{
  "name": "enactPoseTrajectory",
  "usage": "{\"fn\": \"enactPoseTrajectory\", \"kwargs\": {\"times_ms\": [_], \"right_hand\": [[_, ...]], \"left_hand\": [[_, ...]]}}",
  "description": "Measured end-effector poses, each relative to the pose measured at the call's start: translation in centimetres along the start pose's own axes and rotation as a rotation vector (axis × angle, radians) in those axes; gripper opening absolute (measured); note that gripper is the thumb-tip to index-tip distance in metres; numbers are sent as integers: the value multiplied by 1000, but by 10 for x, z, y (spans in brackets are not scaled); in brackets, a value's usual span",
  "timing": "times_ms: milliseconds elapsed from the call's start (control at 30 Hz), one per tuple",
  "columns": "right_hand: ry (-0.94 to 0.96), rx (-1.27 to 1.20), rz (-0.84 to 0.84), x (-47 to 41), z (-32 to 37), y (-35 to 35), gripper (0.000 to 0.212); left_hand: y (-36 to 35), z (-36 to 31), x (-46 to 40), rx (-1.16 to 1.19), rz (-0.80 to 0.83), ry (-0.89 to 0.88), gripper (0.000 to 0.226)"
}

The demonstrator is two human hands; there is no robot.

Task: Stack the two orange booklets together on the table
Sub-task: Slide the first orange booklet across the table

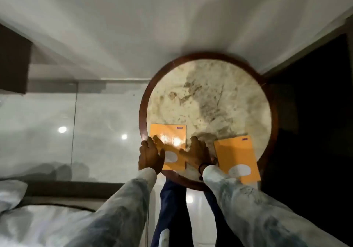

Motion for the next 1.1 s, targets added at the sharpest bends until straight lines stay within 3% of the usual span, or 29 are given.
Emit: {"fn": "enactPoseTrajectory", "kwargs": {"times_ms": [200, 267, 400, 500, 633, 800, 933, 1100], "right_hand": [[-131, -58, -114, -14, 2, -52, 57], [-161, -102, -226, -21, 4, -57, 49], [-227, -189, -258, -33, 4, -59, 36], [-229, -259, -289, -53, 9, -44, 35], [-200, -372, -402, -118, 39, 9, 35], [-105, -378, -559, -197, 61, 72, 36], [-106, -333, -528, -213, 51, 84, 45], [-147, -297, -474, -171, -7, 106, 54]], "left_hand": [[-37, 11, -23, 70, -44, 242, 73], [-38, 7, -35, 74, -72, 344, 72], [-35, 4, -54, 101, -85, 438, 77], [-17, -12, -81, 152, -93, 359, 82], [10, -81, -150, 268, -116, 170, 70], [10, -157, -210, 375, -125, 156, 69], [2, -174, -212, 196, -183, 98, 77], [-18, -164, -147, 195, -193, 74, 56]]}}
Point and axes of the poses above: each hand's wrist, its own x-axis away from the middle knuckle, its own y-axis out of the back of the hand, z = x × y, the point moved 1 cm from there along -x, towards the middle knuckle, and after that the axes turned 11 degrees about -z, right-handed, at the moved point
